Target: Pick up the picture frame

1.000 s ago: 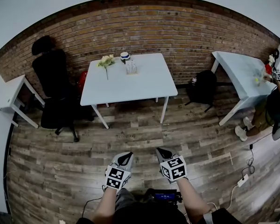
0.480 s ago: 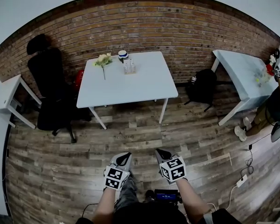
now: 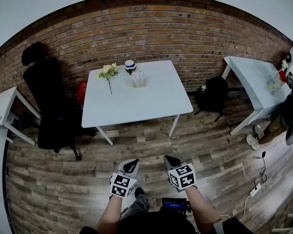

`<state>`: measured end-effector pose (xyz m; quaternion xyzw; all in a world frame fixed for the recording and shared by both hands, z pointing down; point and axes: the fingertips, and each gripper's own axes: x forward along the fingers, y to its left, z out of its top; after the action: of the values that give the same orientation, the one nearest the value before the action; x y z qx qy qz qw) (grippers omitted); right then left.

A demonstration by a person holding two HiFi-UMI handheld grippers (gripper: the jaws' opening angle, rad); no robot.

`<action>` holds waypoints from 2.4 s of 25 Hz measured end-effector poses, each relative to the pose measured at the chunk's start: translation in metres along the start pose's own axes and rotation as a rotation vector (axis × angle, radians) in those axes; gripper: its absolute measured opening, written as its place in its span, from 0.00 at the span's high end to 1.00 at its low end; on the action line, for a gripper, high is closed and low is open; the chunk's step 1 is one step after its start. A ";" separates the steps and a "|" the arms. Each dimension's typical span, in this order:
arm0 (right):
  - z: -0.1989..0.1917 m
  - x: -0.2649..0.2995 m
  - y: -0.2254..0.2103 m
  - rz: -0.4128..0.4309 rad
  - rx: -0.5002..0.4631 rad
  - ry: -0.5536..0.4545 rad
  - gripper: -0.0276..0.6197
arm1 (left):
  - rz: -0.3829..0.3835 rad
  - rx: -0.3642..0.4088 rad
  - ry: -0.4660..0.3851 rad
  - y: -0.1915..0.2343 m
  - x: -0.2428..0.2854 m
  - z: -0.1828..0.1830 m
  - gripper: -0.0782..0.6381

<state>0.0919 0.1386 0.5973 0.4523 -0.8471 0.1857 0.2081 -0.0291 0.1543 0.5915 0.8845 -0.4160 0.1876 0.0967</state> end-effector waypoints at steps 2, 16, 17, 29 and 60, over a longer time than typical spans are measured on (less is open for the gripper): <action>0.011 0.015 0.002 -0.014 0.007 -0.002 0.94 | -0.014 0.006 0.001 0.018 0.003 0.003 0.87; 0.041 0.073 0.002 -0.086 0.032 0.013 0.94 | -0.071 -0.011 0.013 0.087 0.026 0.001 0.87; 0.040 0.077 0.001 -0.083 0.033 0.016 0.94 | -0.071 -0.013 0.015 0.089 0.029 -0.001 0.87; 0.070 0.135 -0.037 0.011 0.002 0.038 0.94 | 0.001 -0.040 0.039 0.123 0.082 0.018 0.87; 0.148 0.244 -0.169 0.137 -0.030 0.075 0.94 | 0.156 -0.077 0.078 0.203 0.218 0.080 0.87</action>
<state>0.0843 -0.1922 0.6206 0.3827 -0.8704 0.2037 0.2334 -0.0386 -0.1533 0.6115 0.8372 -0.4863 0.2127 0.1317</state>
